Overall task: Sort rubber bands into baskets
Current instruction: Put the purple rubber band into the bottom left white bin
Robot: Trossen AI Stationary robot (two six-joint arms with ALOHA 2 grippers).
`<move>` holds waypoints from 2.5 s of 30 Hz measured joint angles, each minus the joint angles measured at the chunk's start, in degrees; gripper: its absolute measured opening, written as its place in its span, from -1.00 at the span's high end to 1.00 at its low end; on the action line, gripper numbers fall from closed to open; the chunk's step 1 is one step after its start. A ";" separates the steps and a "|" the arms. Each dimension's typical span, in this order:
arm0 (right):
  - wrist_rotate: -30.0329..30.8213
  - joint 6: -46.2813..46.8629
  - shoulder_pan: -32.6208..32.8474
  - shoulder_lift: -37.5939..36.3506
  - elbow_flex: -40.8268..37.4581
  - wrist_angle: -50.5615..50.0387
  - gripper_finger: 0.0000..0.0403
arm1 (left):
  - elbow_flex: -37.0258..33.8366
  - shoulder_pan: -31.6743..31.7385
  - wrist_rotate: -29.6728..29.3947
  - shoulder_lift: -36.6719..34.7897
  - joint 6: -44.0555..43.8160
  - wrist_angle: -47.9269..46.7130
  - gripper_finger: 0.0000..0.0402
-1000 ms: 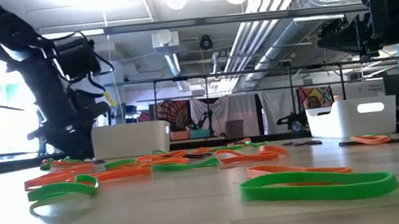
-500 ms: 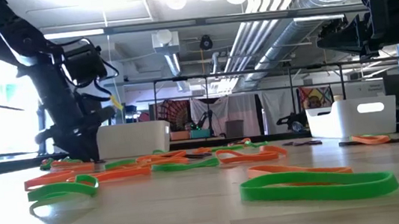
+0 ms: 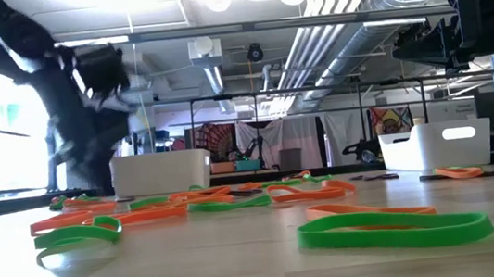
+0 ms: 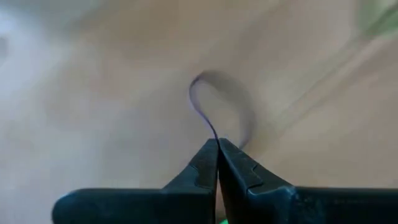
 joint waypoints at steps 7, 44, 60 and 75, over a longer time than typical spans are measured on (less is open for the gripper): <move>0.00 0.01 0.00 -0.02 0.02 0.01 1.00 | 6.21 -3.01 -0.87 -4.56 5.08 -0.95 1.00; 0.00 0.02 0.00 -0.02 -0.01 -0.01 1.00 | 31.14 -54.52 9.98 -15.13 -16.32 -24.31 1.00; 0.00 0.01 0.00 -0.02 -0.01 0.00 1.00 | 31.14 -79.42 8.07 -7.77 -54.46 -31.13 1.00; 0.00 -0.01 0.00 -0.02 0.01 -0.02 1.00 | 29.16 -81.33 10.12 5.40 -54.02 -30.97 1.00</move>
